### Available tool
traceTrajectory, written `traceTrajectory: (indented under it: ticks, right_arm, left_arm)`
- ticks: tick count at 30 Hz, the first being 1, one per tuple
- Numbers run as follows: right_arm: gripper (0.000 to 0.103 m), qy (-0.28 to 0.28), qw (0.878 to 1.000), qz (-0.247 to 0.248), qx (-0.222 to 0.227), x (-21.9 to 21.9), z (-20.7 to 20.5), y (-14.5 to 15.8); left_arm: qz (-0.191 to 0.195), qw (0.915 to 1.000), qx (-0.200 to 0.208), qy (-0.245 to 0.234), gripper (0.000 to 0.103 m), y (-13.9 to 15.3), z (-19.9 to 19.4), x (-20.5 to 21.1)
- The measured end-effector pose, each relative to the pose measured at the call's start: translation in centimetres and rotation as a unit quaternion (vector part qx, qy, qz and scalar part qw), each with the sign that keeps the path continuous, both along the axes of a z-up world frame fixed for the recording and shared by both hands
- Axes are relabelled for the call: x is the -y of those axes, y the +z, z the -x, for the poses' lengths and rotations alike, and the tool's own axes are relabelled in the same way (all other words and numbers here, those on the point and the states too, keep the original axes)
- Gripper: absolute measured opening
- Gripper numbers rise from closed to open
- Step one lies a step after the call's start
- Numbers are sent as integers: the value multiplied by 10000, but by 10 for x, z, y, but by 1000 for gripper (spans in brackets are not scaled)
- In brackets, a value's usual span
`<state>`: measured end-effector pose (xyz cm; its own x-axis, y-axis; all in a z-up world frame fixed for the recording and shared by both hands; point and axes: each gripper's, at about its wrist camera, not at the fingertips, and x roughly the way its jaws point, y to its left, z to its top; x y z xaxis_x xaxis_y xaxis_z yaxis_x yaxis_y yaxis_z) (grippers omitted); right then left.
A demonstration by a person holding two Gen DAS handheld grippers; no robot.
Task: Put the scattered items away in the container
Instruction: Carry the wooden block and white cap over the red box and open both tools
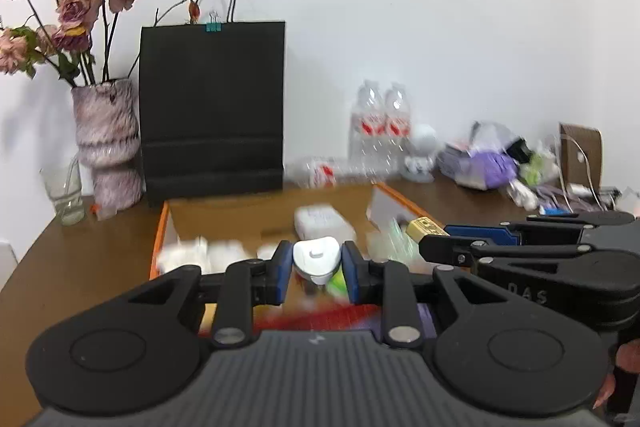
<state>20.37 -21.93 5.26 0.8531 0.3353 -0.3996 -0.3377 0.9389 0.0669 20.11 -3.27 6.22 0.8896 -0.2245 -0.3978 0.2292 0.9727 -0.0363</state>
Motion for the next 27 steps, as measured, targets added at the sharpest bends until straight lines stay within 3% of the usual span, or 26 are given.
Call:
traceTrajectory:
  ticks: [6, 13, 14, 15, 18, 20, 21, 23, 27]
  right_arm:
    - [20, -214, 9988, -146, -405, -5, -90, -13]
    - [20, -175, 9966, 251, -764, -16, -145, -48]
    - [25, -172, 9962, 276, -805, -16, -148, -52]
    - [40, -179, 9958, 286, -850, -16, -152, -54]
    - [63, -253, 9961, 221, -812, -10, -149, -52]
    - [74, -218, 9972, 20, -711, -2, -139, -42]
    - [84, -208, 9978, -104, -625, 3, -132, -35]
    - [91, -190, 9985, -284, -434, 12, -116, -22]
    - [98, -31, 9990, -400, -171, 20, -73, -4]
  left_arm:
    - [260, 9981, -426, 374, 27, -25, -85, 0]
    - [266, 9960, -762, 383, 28, -63, -135, -3]
    - [283, 9958, -777, 405, 32, -66, -136, -4]
    - [295, 9957, -772, 425, 38, -67, -136, -5]
    - [187, 9965, -548, 608, 58, -59, -124, -9]
    - [211, 9966, -289, 745, 83, -47, -109, -15]
    - [268, 9966, -139, 769, 88, -40, -99, -20]
    - [418, 9963, 117, 740, 101, -26, -75, -31]
    - [461, 9948, 402, 816, 103, -9, -28, -51]
